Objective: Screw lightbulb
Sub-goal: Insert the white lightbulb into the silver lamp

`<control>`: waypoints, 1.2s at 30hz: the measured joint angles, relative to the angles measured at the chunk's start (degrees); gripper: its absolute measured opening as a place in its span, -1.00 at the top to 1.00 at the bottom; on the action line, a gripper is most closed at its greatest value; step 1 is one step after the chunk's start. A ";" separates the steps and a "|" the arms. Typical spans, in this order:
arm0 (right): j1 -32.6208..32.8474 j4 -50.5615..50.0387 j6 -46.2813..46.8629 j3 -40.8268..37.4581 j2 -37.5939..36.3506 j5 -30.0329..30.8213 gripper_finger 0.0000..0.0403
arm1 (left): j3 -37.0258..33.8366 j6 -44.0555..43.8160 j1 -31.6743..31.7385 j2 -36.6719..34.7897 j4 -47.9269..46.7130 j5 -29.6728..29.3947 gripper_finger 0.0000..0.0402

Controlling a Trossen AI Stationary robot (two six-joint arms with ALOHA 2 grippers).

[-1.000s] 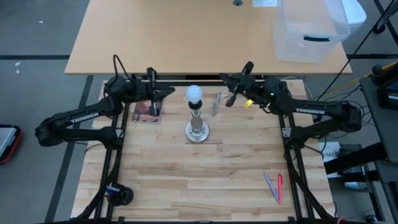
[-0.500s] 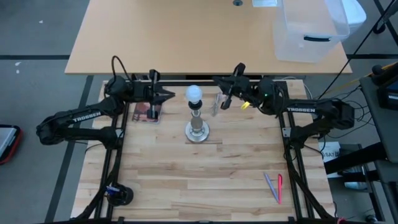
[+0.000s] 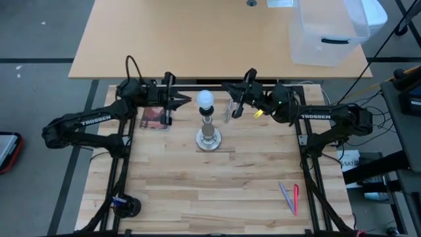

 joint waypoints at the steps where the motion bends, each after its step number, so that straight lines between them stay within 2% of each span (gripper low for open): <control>1: 0.26 -0.54 -0.19 0.65 0.11 0.00 1.00 | 0.00 0.00 -0.06 0.02 -0.10 -0.15 0.85; 10: 1.33 -7.53 -1.25 8.04 4.30 0.26 1.00 | 0.00 0.00 -1.77 0.02 -0.17 -0.36 0.85; 16: 1.74 -7.63 -1.41 10.70 7.15 0.40 1.00 | 0.00 -0.02 -3.16 0.02 -0.38 -1.75 0.85; 27: 2.51 -8.44 -1.73 11.37 7.36 0.37 1.00 | 0.00 -0.31 -3.31 0.91 0.32 -3.66 0.85; 36: 2.44 -8.48 -2.13 11.37 7.36 1.78 1.00 | 1.33 -0.16 -4.35 1.70 -0.66 -2.74 0.85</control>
